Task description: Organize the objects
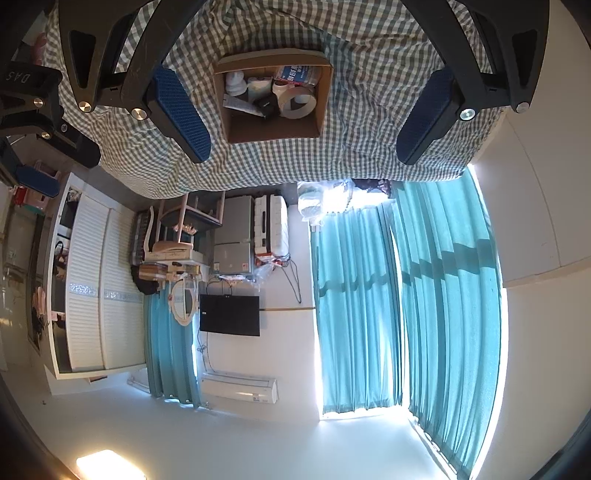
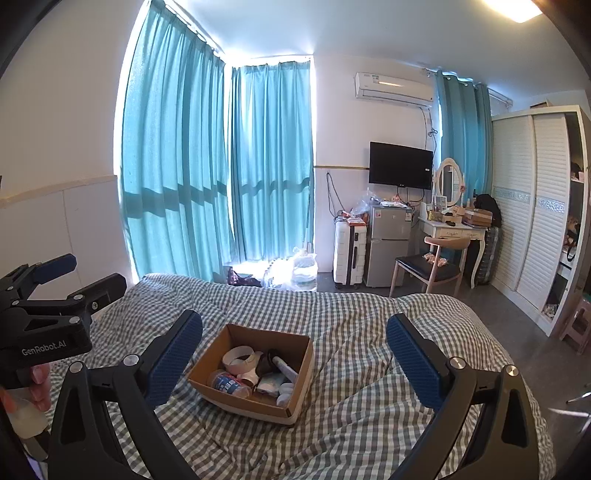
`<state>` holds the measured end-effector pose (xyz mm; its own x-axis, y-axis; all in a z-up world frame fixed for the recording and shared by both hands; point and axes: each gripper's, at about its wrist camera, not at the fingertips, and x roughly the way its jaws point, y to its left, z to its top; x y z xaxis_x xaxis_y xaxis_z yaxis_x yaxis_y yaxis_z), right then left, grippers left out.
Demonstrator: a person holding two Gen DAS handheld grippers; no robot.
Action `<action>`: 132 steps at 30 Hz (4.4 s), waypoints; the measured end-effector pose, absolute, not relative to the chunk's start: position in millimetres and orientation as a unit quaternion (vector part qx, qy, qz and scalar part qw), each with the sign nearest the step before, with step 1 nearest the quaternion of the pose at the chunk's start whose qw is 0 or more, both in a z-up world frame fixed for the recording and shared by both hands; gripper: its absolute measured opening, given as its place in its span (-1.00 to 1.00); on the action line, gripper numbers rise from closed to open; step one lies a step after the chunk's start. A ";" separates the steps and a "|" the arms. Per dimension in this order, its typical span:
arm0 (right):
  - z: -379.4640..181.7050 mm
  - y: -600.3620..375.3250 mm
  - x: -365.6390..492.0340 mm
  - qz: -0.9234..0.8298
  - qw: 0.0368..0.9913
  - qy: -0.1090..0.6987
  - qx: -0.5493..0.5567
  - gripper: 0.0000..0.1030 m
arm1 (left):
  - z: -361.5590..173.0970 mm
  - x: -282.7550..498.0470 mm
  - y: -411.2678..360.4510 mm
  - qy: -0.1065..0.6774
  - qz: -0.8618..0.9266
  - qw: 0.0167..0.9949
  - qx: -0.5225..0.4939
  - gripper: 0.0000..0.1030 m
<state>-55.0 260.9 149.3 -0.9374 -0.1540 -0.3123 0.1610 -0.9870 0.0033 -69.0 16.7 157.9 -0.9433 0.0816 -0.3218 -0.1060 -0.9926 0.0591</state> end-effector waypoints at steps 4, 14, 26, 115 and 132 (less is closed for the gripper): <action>134.0 262.8 -31.1 -0.988 0.080 0.004 0.130 0.97 | 149.0 -42.4 6.3 0.009 0.990 0.043 -0.134 1.00; 72.2 252.5 -14.6 -0.989 0.067 0.037 0.127 0.97 | 110.4 -0.3 -0.4 0.023 0.995 -0.006 -0.101 1.00; 5.3 245.4 -10.3 -0.989 0.058 0.049 0.125 0.98 | 23.3 -8.5 7.7 0.027 0.987 -0.020 -0.155 1.00; -29.4 243.0 -22.3 -0.980 0.040 0.043 0.190 0.98 | -14.0 -11.5 0.7 0.033 0.982 -0.040 -0.183 1.00; -31.3 241.8 -22.7 -0.980 0.041 0.044 0.189 0.98 | -15.8 -10.2 3.2 0.037 0.982 -0.040 -0.182 1.00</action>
